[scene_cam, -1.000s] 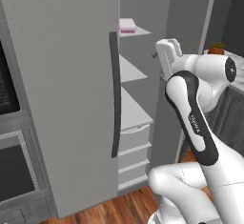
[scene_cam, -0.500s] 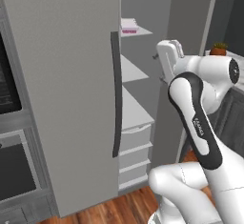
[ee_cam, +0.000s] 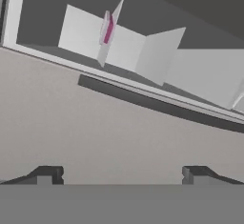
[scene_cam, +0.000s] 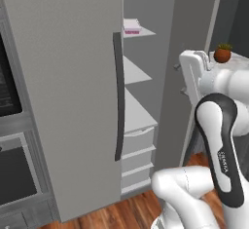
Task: The ice cube tray has been filled with water. Take the tray and place it in the freezer to make ice. Close the freezer door after placing the tray.
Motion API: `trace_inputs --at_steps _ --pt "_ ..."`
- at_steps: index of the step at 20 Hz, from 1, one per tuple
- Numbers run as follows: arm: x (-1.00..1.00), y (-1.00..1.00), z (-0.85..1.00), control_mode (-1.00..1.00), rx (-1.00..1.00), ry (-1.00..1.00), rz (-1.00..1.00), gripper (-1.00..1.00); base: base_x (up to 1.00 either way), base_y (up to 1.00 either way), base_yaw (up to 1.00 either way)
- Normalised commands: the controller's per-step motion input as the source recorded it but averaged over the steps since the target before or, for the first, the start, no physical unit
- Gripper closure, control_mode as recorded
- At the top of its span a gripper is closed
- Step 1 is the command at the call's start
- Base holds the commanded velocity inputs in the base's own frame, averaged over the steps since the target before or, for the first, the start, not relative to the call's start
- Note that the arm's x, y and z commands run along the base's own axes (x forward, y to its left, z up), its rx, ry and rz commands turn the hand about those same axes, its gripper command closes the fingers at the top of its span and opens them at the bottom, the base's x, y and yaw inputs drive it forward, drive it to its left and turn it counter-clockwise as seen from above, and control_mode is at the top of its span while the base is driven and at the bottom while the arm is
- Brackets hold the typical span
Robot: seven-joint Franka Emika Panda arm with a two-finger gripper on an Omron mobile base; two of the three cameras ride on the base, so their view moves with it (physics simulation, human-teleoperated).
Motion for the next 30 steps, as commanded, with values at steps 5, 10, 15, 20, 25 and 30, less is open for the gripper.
trace_inputs --at_steps 5,10,15,20,25,30 --pt "-0.27 -0.86 0.0 -1.0 0.0 0.0 -0.11 -1.0 0.0 0.0 0.0" --pt "0.0 -0.87 -0.02 -1.0 0.0 0.0 -0.07 -1.0 0.0 0.0 0.0" --pt "0.09 -0.96 -0.34 -1.0 0.01 0.0 0.0 -1.0 0.0 0.0 0.0" --pt "0.0 -1.0 -0.42 -1.0 0.06 0.0 0.01 -1.0 0.0 0.0 0.0" --pt "0.0 -0.89 -0.23 -1.0 0.11 0.0 -0.03 -1.0 0.0 0.0 0.0" --pt "0.12 -0.51 -0.15 -1.0 0.11 0.0 -0.02 -1.0 0.0 0.0 0.0"
